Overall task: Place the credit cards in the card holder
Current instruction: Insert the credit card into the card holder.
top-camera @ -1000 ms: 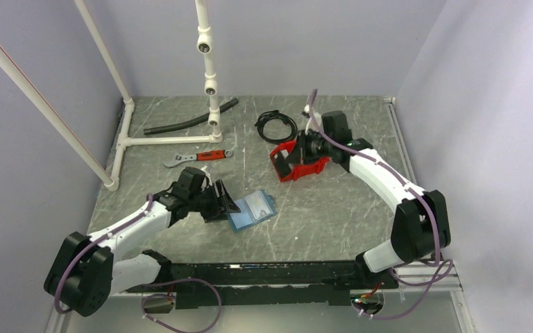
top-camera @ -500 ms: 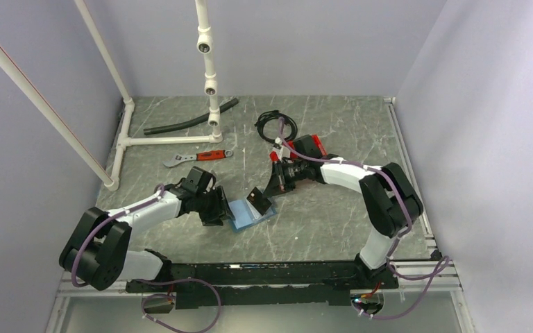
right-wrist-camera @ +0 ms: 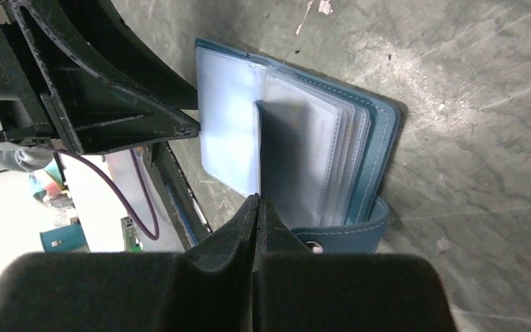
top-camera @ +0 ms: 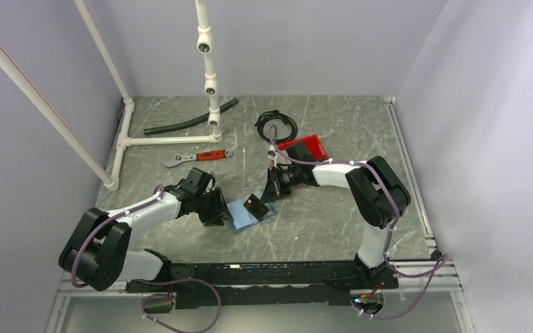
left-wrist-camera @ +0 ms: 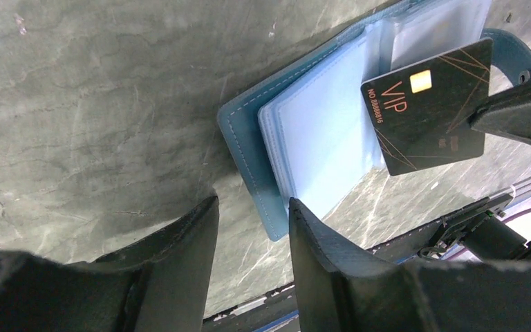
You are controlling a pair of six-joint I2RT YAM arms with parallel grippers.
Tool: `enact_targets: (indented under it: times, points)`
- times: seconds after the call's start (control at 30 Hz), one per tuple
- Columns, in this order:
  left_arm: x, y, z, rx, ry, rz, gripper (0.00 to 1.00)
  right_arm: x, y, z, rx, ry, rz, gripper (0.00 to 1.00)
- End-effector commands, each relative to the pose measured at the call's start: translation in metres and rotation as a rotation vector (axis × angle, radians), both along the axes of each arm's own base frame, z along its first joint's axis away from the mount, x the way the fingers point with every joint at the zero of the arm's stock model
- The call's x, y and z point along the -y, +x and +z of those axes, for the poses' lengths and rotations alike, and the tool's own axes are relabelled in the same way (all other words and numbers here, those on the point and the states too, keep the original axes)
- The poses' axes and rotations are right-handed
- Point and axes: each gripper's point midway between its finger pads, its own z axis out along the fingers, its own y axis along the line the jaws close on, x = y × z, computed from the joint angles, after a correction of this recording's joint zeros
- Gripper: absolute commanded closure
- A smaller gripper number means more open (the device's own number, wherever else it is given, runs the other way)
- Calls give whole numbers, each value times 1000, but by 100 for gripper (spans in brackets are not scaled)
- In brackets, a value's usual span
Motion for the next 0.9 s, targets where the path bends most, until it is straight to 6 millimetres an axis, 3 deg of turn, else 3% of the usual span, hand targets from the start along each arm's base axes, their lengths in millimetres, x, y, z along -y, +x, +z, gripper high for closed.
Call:
enact_targets:
  times: [0.0, 0.47, 0.87]
  points:
    - [-4, -1, -5, 5, 14, 7, 54, -6, 8, -6, 58, 28, 12, 100]
    - [-4, -2, -6, 1, 15, 6, 56, -21, 13, -18, 85, 60, 1, 100]
    - [0, 0, -7, 3, -5, 6, 59, -39, -7, -18, 61, 108, -64, 100]
